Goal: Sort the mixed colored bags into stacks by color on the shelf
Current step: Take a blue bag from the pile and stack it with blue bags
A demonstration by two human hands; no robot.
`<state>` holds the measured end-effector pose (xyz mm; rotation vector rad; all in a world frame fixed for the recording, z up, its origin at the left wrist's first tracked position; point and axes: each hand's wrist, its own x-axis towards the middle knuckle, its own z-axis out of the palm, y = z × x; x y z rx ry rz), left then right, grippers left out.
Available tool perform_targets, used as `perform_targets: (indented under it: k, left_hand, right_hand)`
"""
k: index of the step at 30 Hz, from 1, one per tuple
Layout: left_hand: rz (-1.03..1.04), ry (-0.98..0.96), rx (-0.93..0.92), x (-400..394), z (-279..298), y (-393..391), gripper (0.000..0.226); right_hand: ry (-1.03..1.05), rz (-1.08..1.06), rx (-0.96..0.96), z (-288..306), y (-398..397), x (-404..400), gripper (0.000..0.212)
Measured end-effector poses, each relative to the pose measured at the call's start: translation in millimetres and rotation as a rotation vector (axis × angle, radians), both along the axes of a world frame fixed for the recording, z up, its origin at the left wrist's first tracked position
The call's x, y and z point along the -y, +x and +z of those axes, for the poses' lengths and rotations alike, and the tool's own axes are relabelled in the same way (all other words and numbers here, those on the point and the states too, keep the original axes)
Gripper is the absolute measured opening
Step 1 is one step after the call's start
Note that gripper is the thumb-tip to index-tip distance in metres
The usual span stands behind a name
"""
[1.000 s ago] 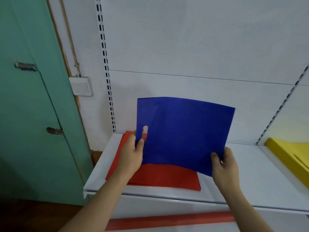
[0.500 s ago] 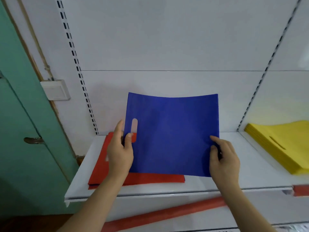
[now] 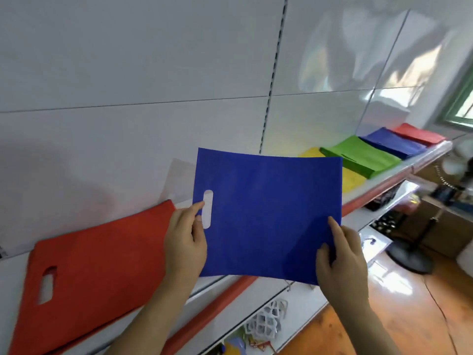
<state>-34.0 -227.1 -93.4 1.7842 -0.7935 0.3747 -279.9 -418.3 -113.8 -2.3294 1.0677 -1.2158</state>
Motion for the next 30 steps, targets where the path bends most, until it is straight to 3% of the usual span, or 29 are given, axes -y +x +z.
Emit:
perform_targets:
  k: [9, 19, 30]
  left_hand:
    - [-0.304, 0.092, 0.04, 121.3, -2.3, -79.0, 0.037]
    - [-0.447, 0.124, 0.16, 282.3, 6.6, -181.9, 0.039]
    - [-0.556, 0.171, 0.095, 472.0, 8.5, -250.2, 0.036]
  right_hand:
    - [0.037, -0.243, 0.055, -12.0, -128.3, 52.6, 0.056]
    - [0.053, -0.391, 0.048, -8.9, -253.9, 169.4, 0.061]
    - [0.081, -0.512, 0.046, -22.4, -303.5, 319.3, 0.058]
